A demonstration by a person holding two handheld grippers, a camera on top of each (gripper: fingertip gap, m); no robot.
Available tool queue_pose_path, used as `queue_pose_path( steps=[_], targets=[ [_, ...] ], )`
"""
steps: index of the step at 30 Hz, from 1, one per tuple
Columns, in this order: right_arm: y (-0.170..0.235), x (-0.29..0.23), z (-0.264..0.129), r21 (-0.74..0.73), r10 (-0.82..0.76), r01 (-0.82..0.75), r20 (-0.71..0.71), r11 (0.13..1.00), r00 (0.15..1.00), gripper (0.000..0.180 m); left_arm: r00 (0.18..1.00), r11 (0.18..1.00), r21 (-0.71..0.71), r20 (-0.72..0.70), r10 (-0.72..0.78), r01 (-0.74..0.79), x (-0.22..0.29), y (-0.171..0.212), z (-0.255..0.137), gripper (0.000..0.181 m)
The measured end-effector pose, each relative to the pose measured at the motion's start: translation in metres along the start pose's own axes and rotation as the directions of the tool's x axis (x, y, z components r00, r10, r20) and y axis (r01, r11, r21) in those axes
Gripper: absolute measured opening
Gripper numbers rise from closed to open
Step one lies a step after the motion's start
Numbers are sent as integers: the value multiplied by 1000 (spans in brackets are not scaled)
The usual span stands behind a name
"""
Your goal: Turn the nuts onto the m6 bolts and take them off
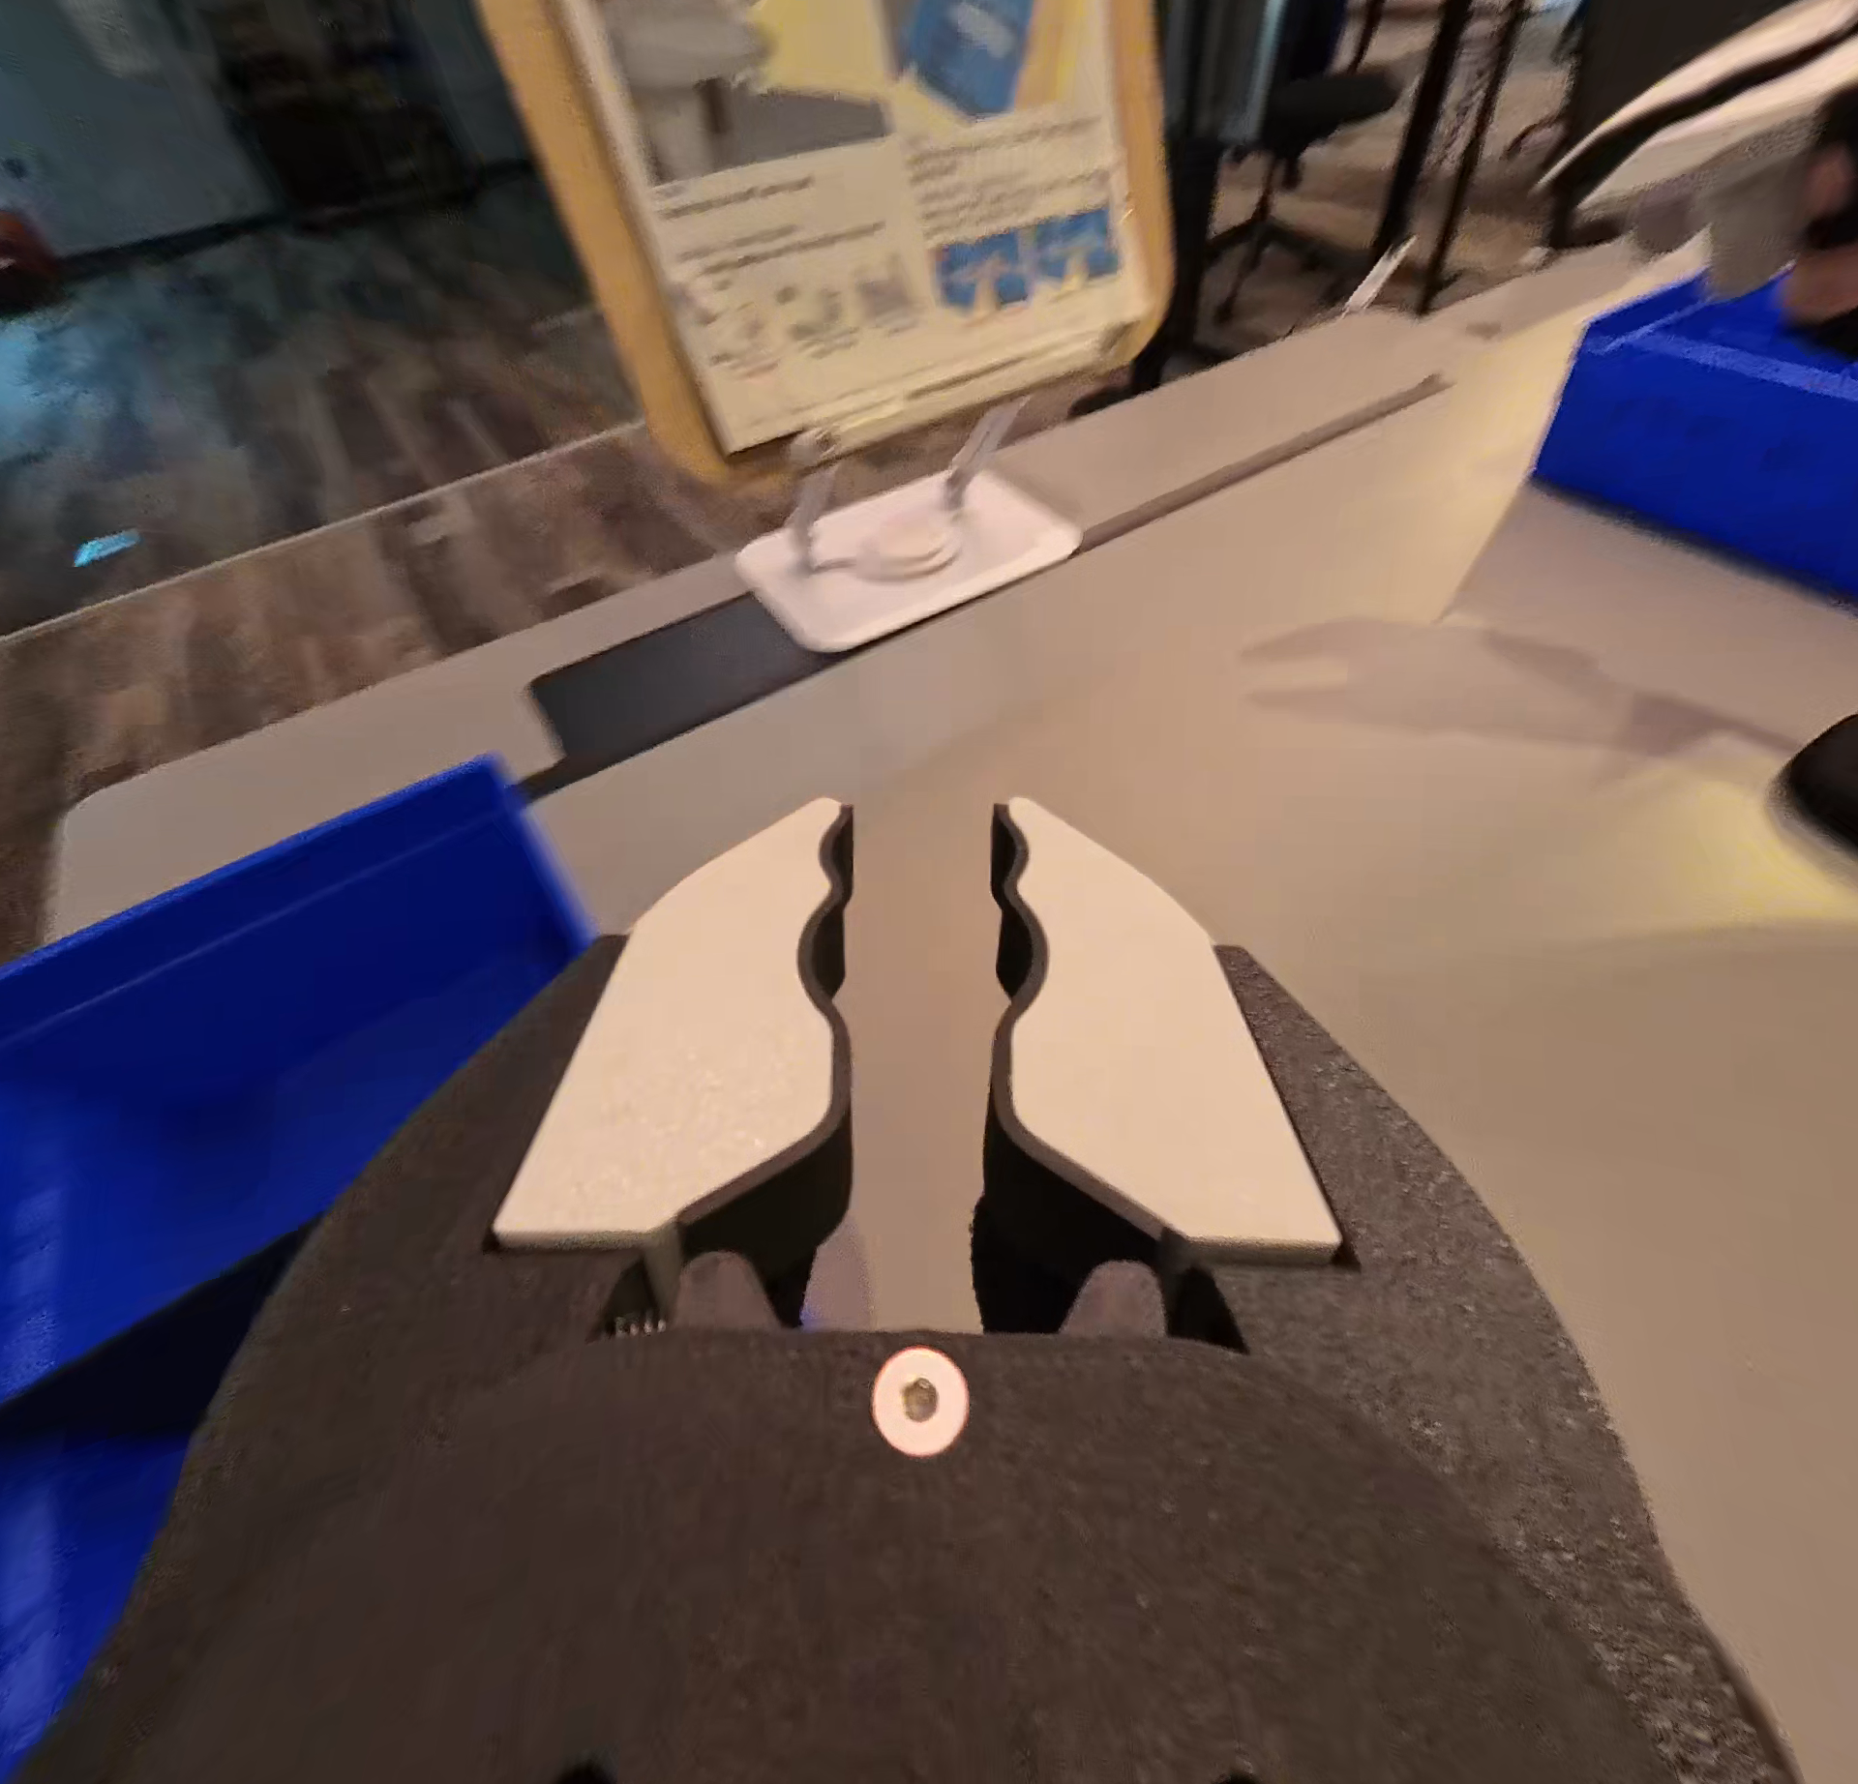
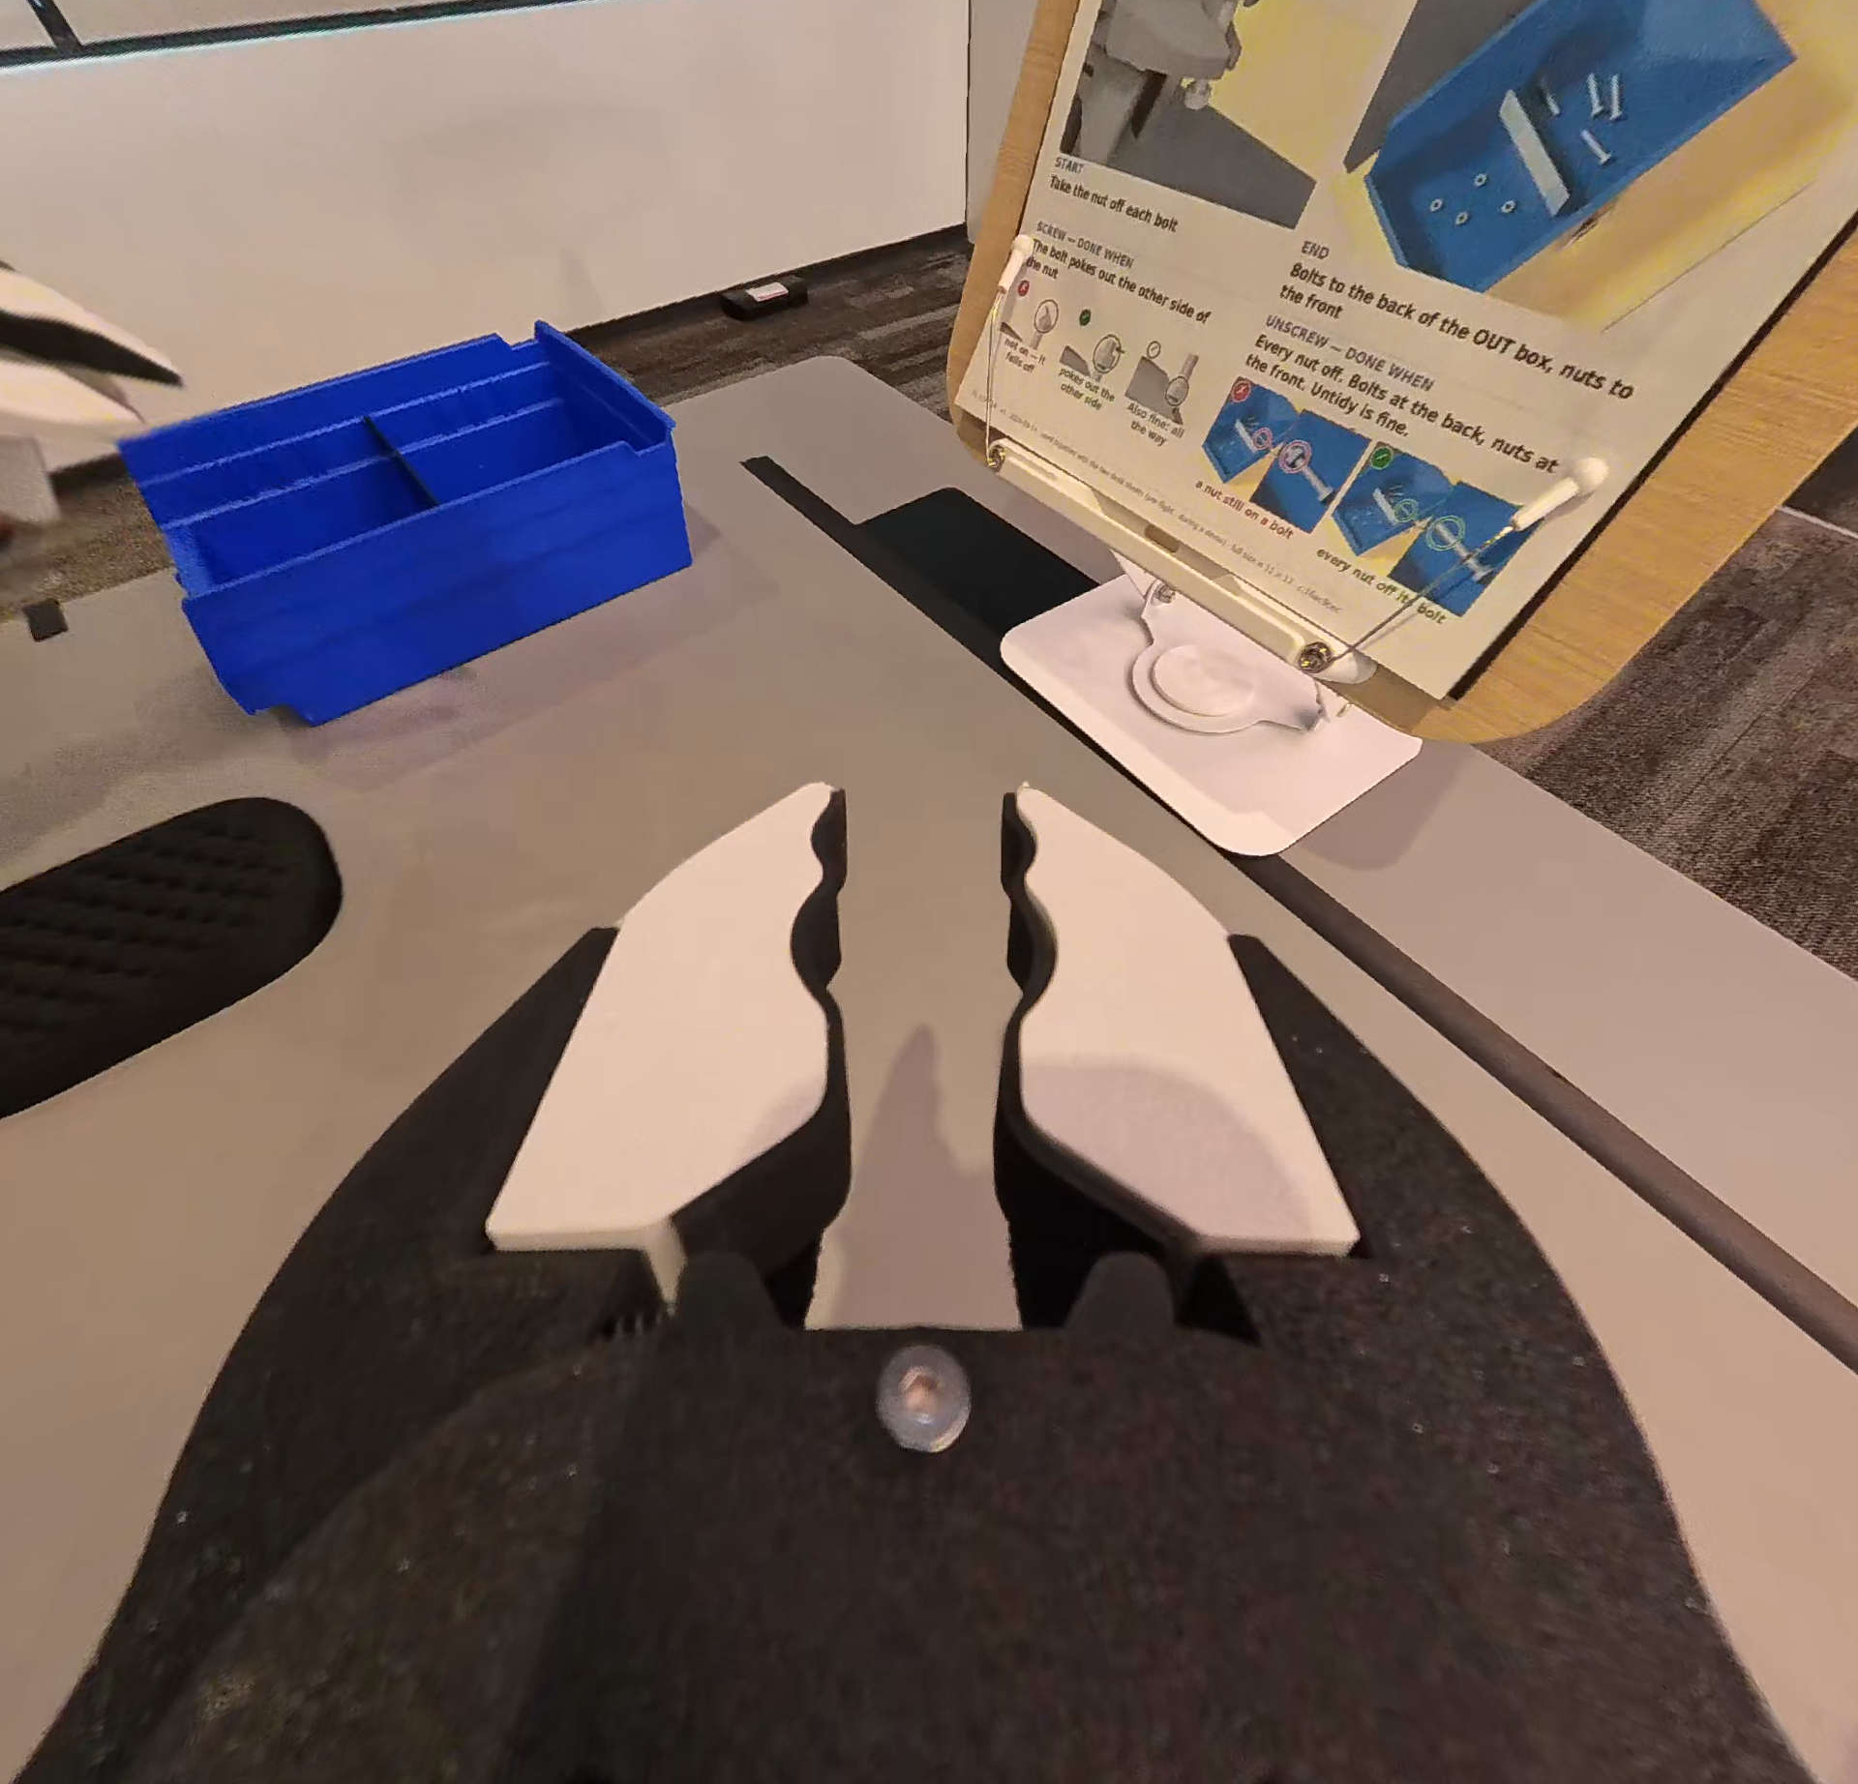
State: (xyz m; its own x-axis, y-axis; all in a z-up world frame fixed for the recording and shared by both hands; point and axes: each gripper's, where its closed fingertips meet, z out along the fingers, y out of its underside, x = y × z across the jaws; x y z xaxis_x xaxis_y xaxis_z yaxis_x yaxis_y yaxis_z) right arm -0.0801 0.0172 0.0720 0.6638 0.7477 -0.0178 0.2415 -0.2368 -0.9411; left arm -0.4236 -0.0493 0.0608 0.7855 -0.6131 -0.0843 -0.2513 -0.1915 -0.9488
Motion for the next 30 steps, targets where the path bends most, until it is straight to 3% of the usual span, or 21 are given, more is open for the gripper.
queue_pose_path(
  steps=[5, 11, 22, 30],
  targets=[
    [7, 1, 6, -41, -23, 22, -26, 999, 999, 28, 994, 953, -297, 99, -34, 63, -102, 71, -49, 21],
    [12, -2, 10, -59, -29, 28, -15, 998, 999, 28, 980, 792, -578, -99, 172, -197, -111, 143, -38, 20],
    [32, -1, 22, -139, -27, 23, -23, 990, 999, 28, 836, 585, -612, -491, 246, -532, -83, 206, -17, 21],
    [38, 13, 12, -160, -25, 13, -69, 987, 997, 29, 801, 604, -558, -544, 252, -569, -84, 209, -2, 22]
  ],
)
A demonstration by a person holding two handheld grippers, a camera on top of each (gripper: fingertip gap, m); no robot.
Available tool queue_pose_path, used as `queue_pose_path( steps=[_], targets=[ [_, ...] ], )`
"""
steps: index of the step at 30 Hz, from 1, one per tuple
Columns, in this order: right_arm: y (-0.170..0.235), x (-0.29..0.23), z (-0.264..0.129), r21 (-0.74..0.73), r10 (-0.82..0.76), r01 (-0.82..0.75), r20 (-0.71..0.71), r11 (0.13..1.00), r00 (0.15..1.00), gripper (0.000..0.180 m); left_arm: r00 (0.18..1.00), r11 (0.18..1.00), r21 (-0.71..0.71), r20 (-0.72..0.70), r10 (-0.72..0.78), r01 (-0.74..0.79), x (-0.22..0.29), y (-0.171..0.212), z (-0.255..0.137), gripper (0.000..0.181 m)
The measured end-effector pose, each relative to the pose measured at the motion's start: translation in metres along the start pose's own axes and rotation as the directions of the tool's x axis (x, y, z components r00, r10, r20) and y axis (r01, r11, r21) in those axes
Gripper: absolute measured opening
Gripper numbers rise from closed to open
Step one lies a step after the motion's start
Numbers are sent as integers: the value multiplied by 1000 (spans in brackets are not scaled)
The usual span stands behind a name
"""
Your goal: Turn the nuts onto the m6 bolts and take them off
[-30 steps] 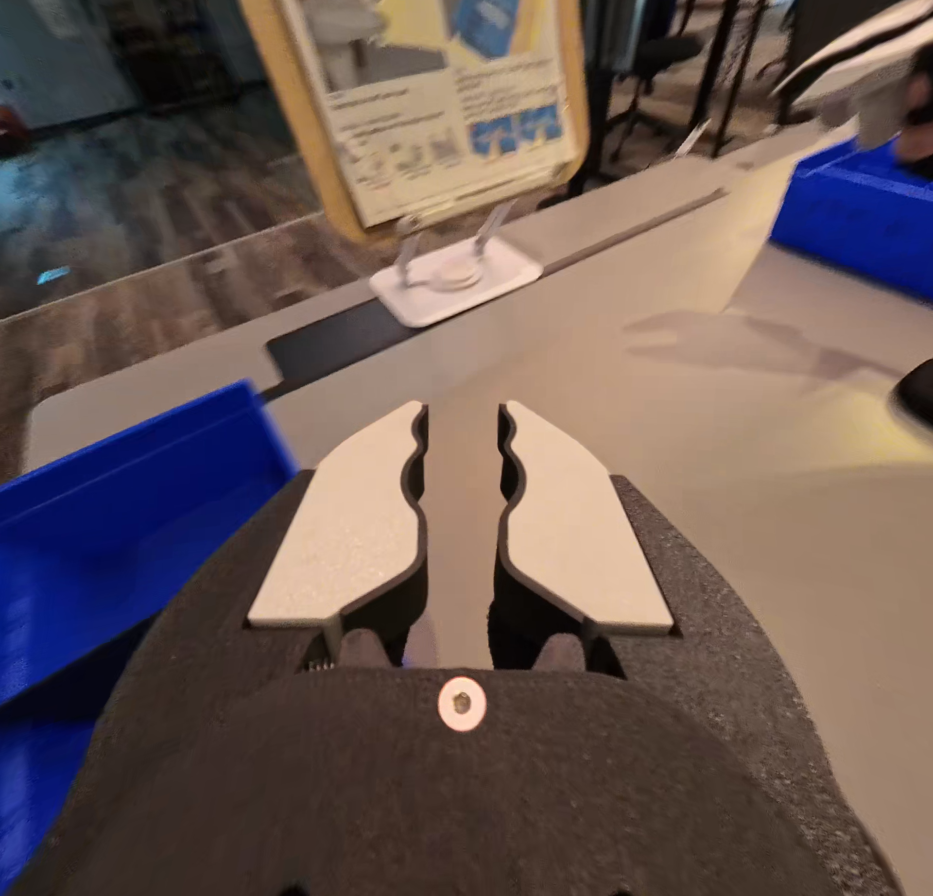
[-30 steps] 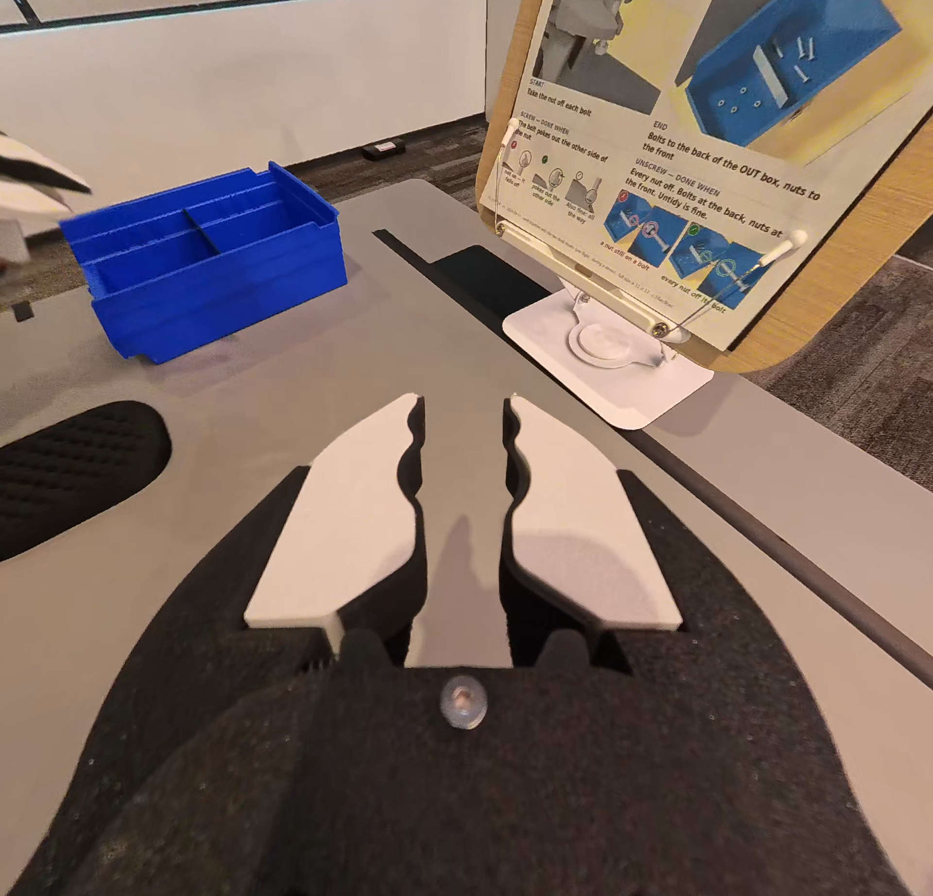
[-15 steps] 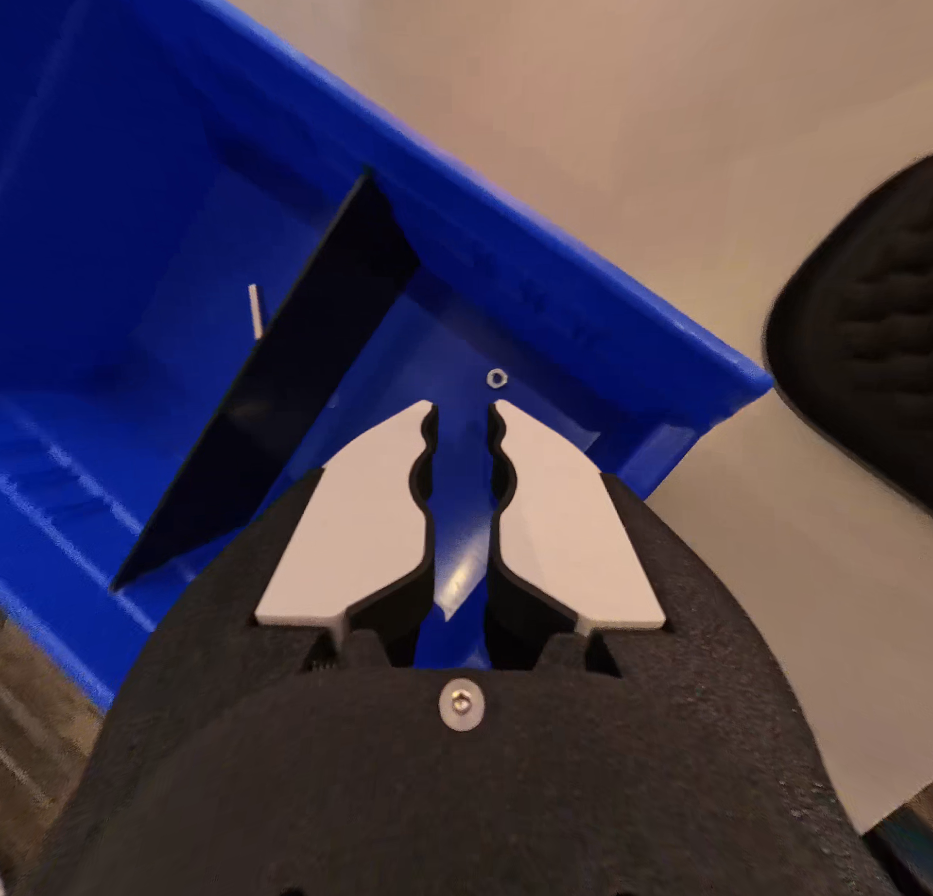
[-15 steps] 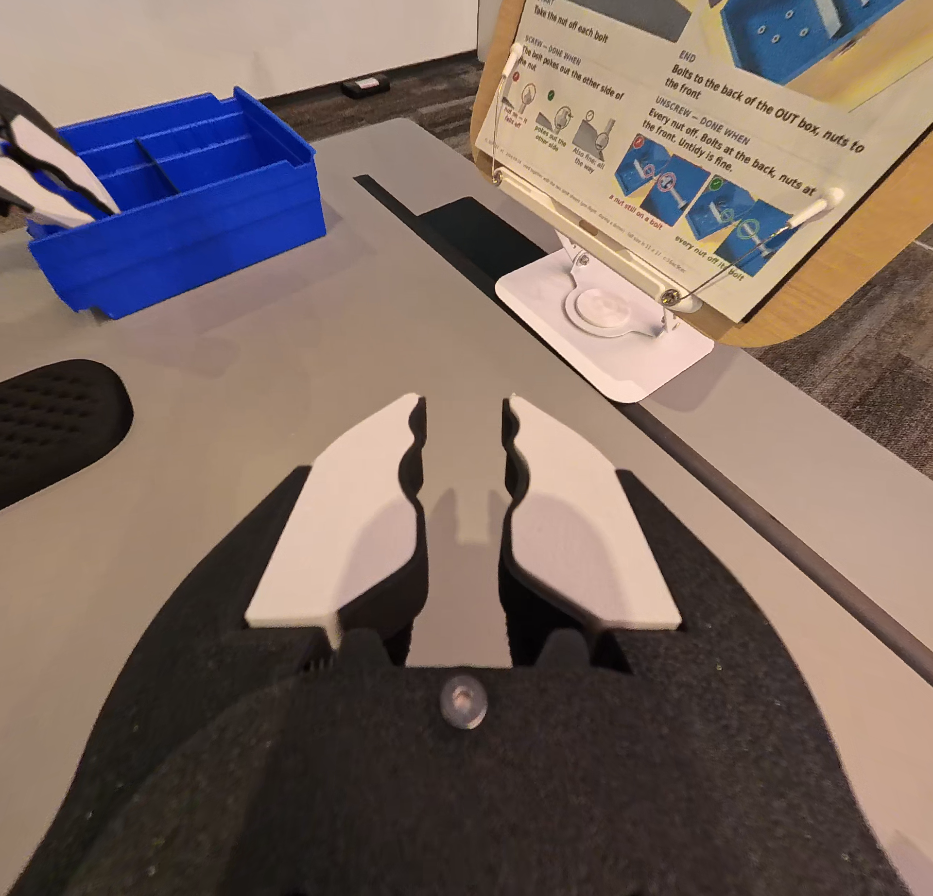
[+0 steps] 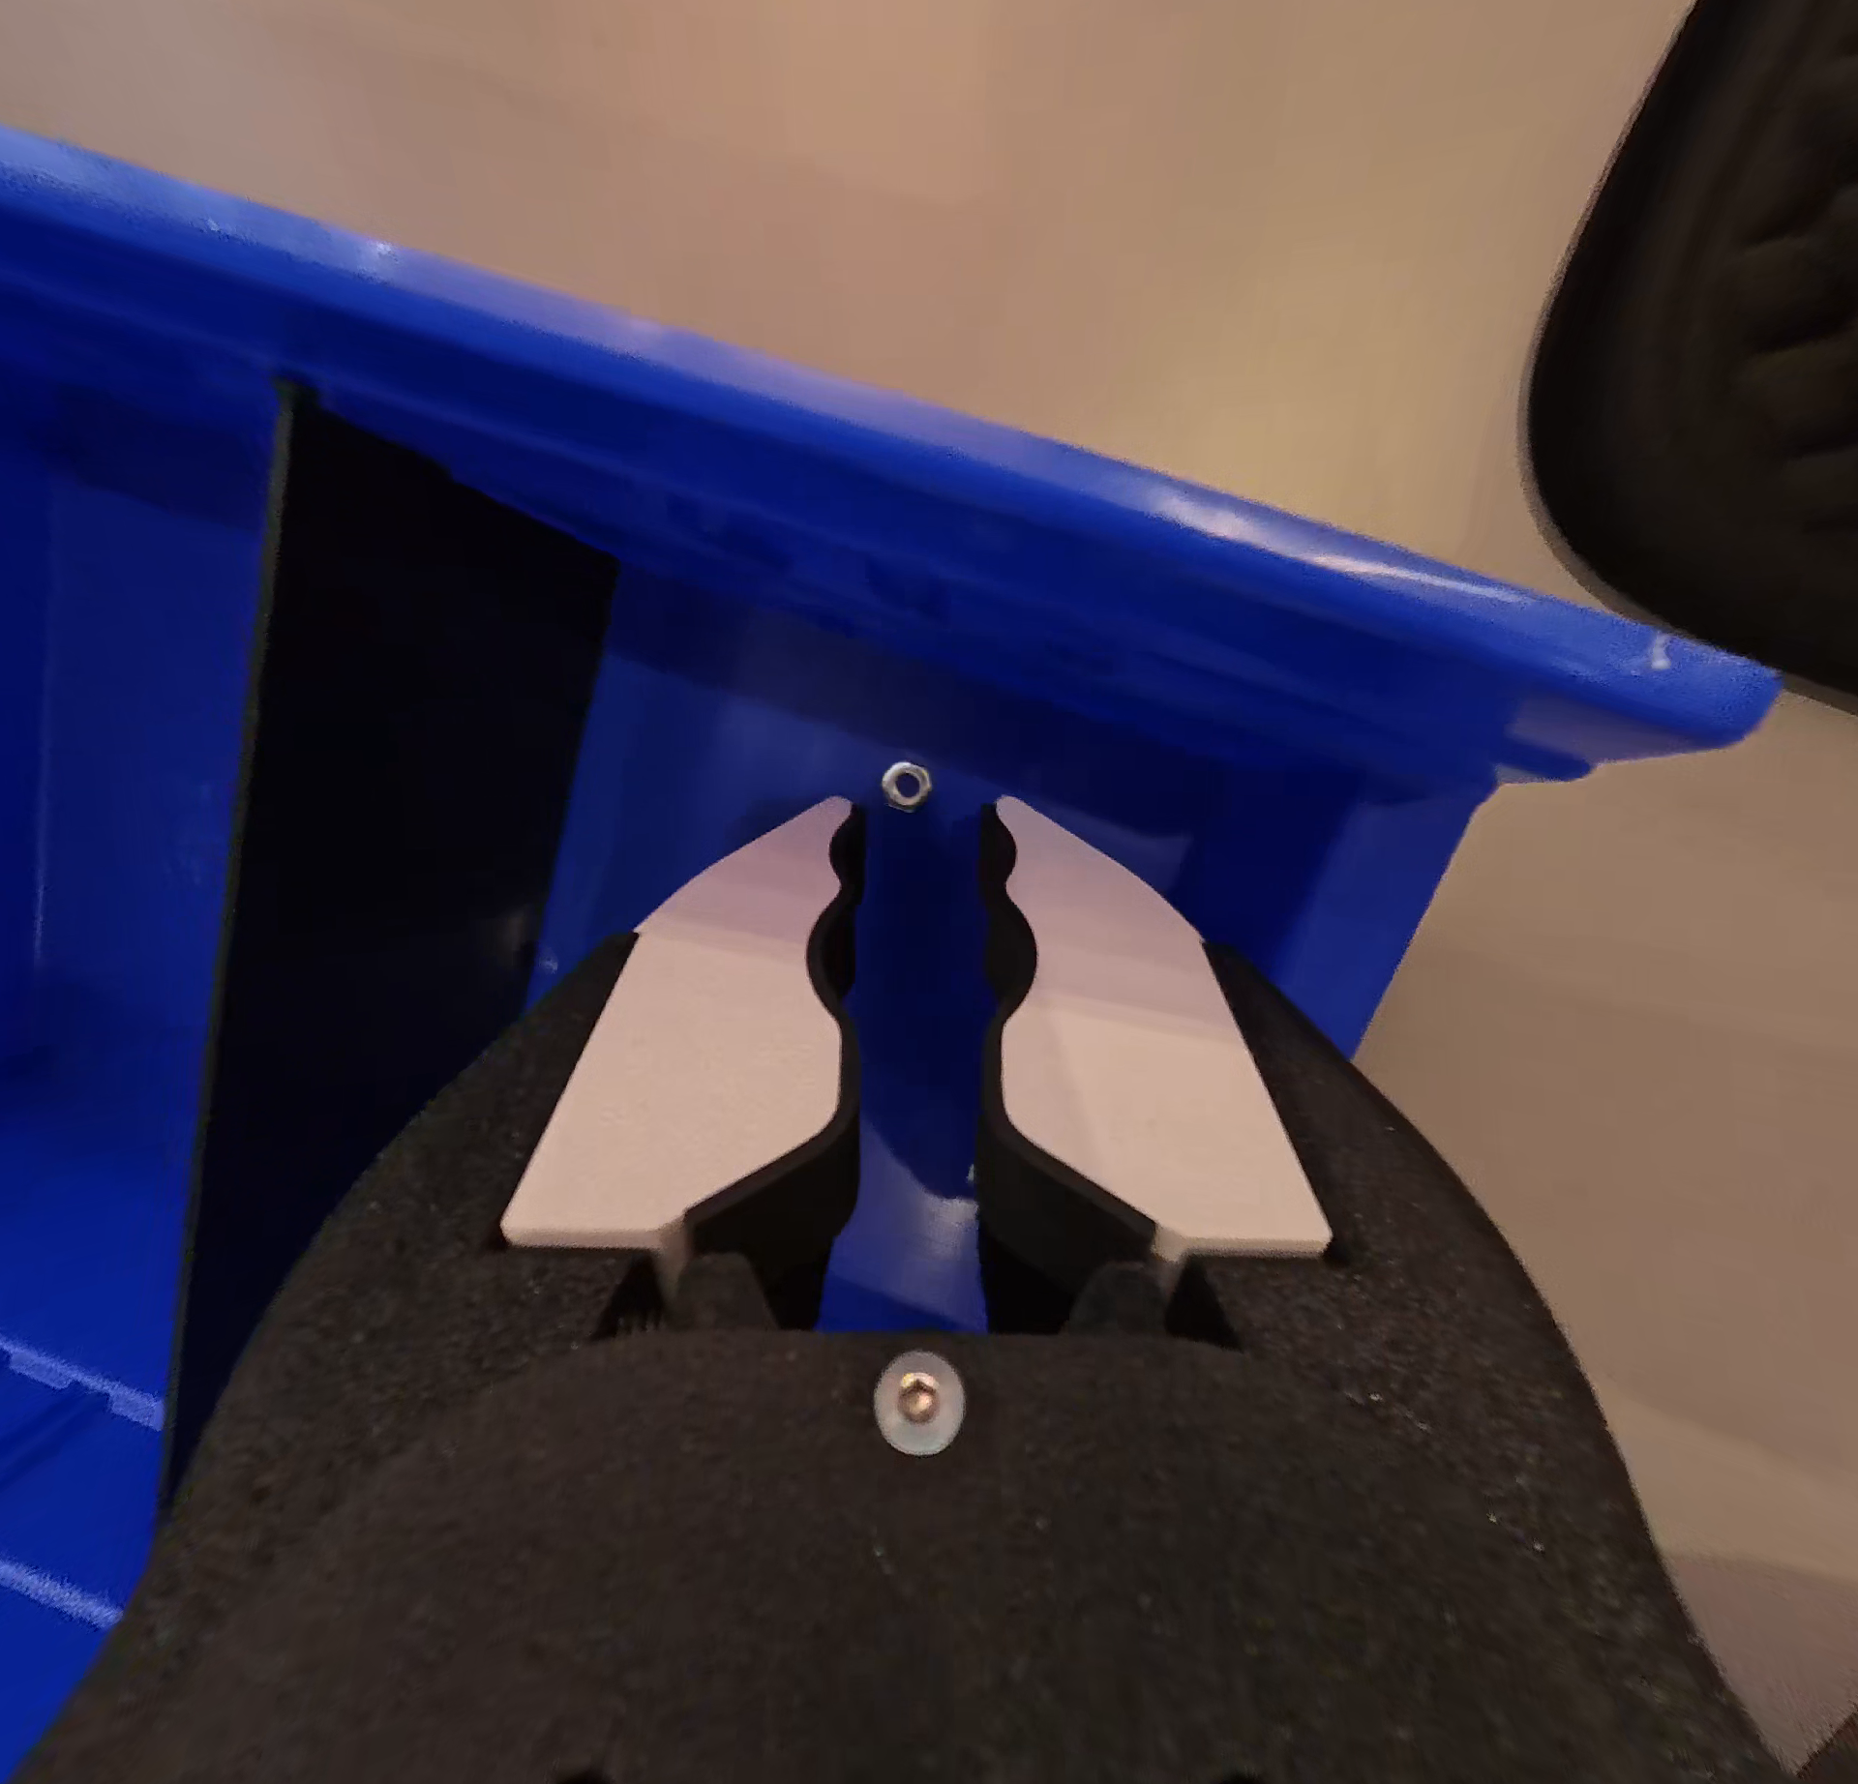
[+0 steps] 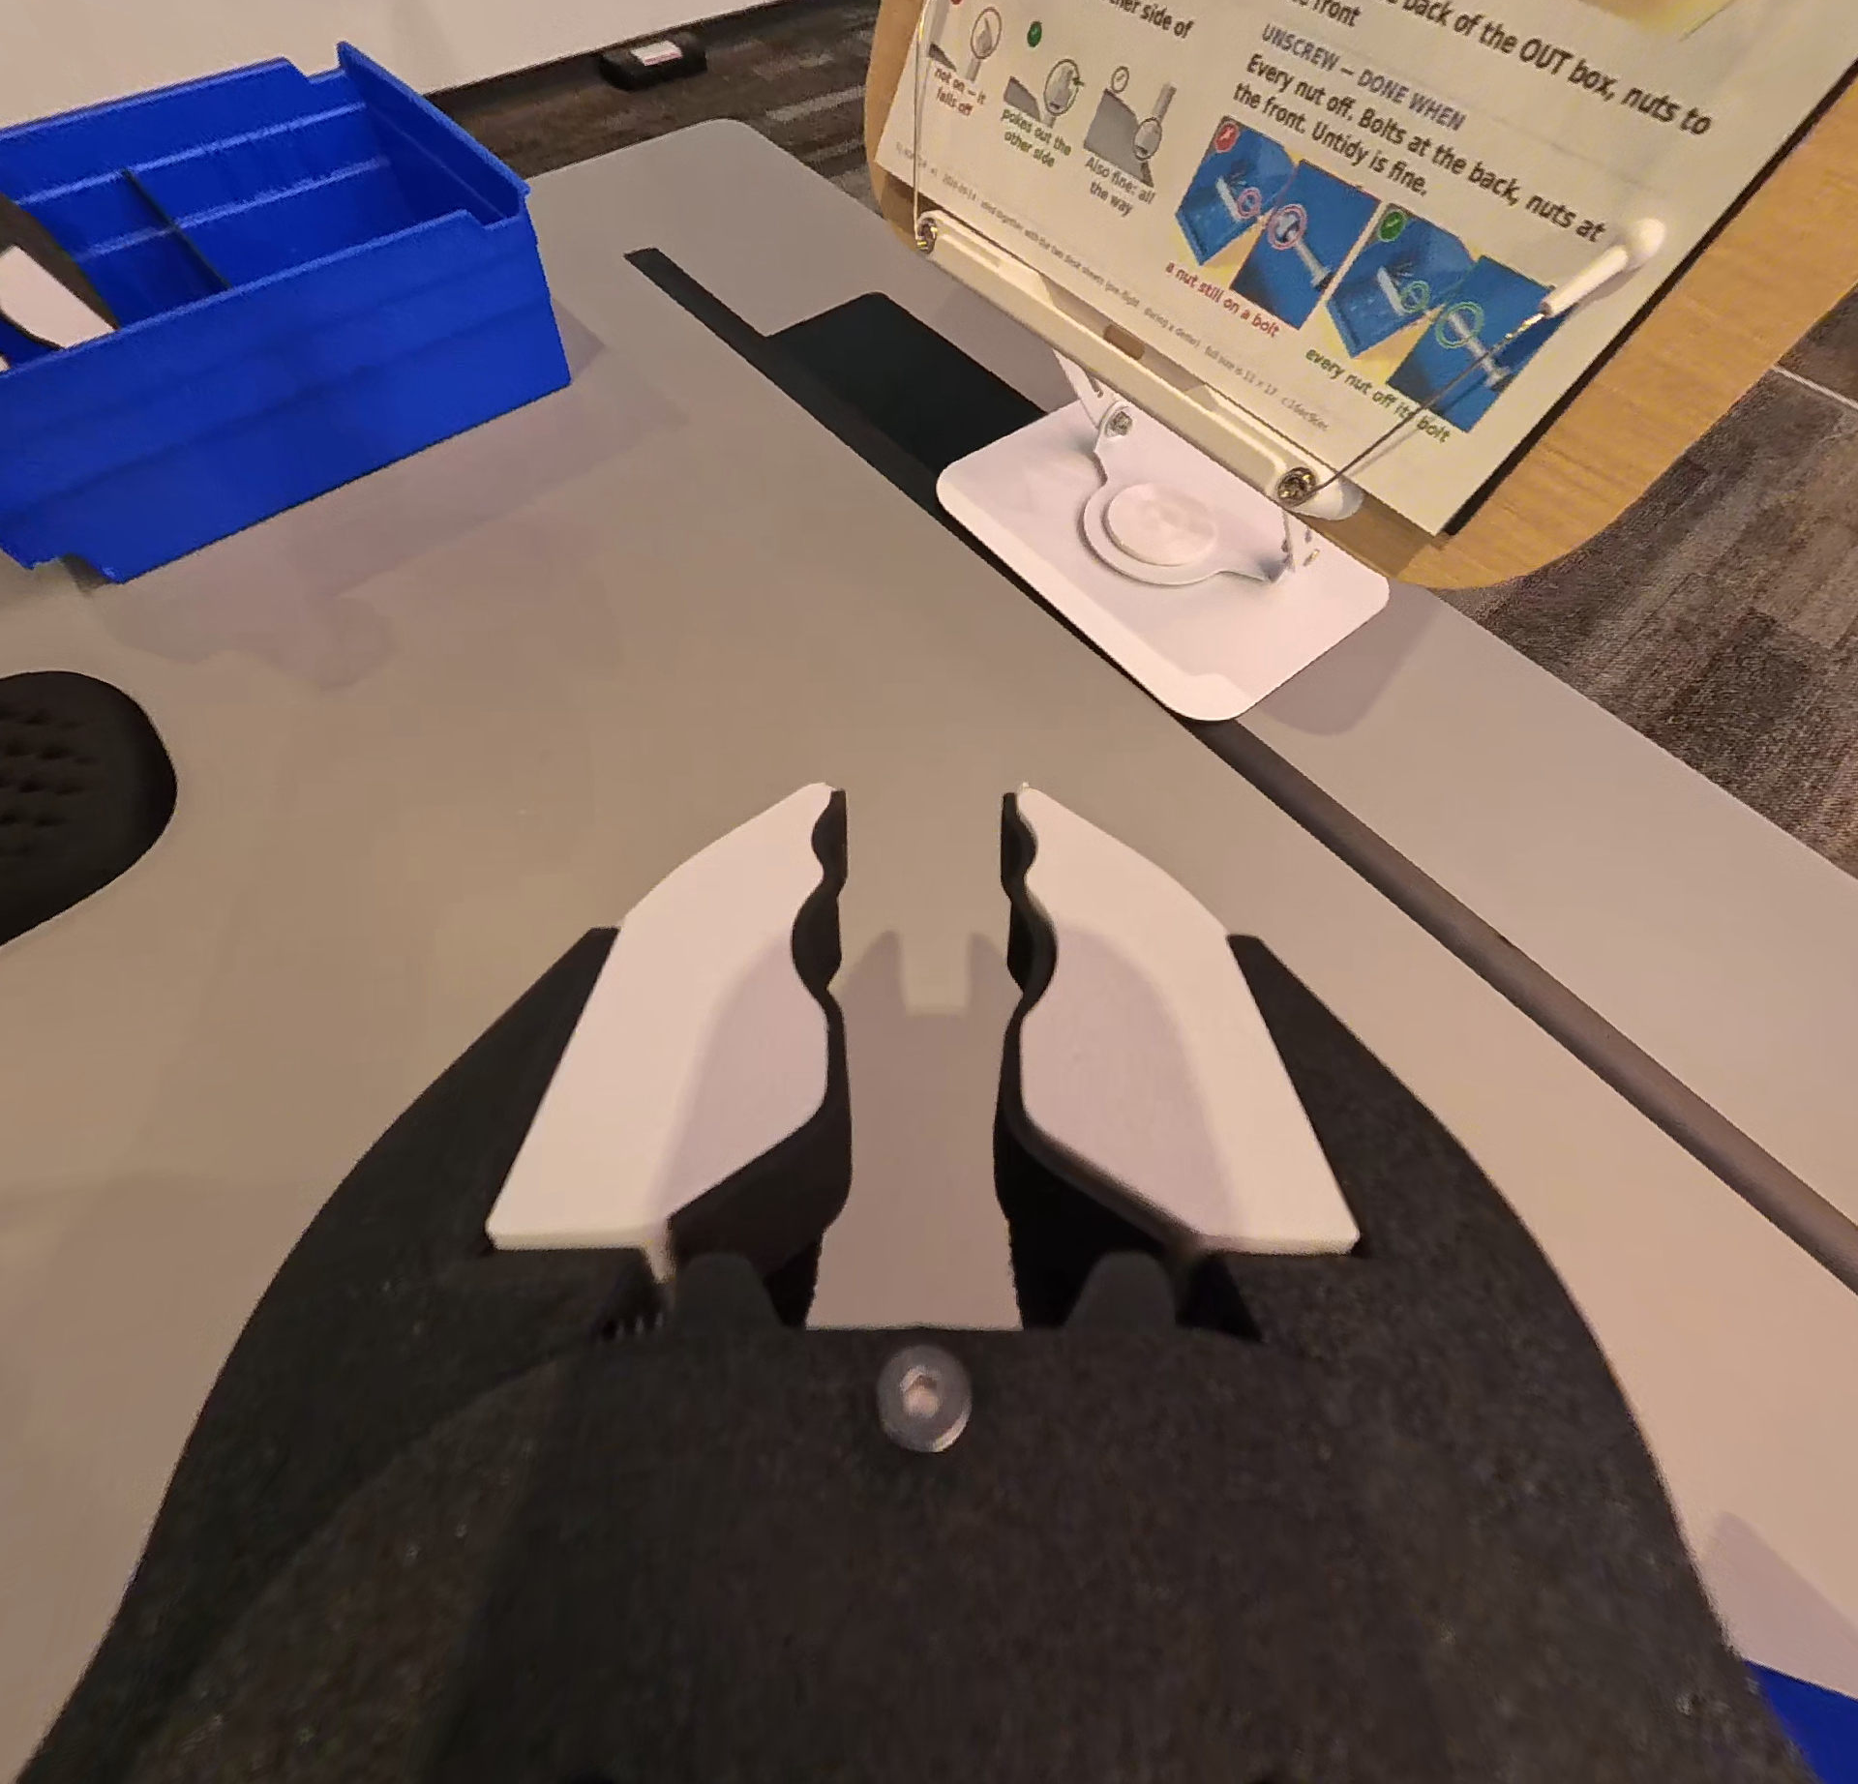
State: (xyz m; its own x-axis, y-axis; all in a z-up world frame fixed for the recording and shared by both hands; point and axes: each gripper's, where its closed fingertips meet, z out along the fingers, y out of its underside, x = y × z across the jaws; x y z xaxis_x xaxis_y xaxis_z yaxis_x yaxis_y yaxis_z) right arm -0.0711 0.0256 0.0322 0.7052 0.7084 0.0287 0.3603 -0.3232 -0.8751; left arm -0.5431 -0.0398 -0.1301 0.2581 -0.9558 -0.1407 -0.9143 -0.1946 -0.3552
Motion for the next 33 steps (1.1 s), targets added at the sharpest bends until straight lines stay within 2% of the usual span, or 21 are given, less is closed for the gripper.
queue_pose_path(
  steps=[10, 21, 28, 33],
  targets=[
    [5, 7, -5, -7, 22, -22, -4, 1000, 1000, 28, 999, 999, -34, -47, 24, -26, -6, 2, 13, 29],
    [13, 6, 2, -52, 11, -11, 5, 999, 1000, 28, 995, 1000, -5, -95, 0, 0, -3, 3, 16, 22],
    [17, 5, 4, -75, 3, -2, 7, 997, 1000, 28, 992, 999, 33, -122, -11, 15, 1, -1, 17, 11],
    [16, 5, 3, -68, 11, -10, 18, 998, 1000, 27, 998, 998, 49, -61, -24, 27, -6, 2, 15, 11]
  ],
)
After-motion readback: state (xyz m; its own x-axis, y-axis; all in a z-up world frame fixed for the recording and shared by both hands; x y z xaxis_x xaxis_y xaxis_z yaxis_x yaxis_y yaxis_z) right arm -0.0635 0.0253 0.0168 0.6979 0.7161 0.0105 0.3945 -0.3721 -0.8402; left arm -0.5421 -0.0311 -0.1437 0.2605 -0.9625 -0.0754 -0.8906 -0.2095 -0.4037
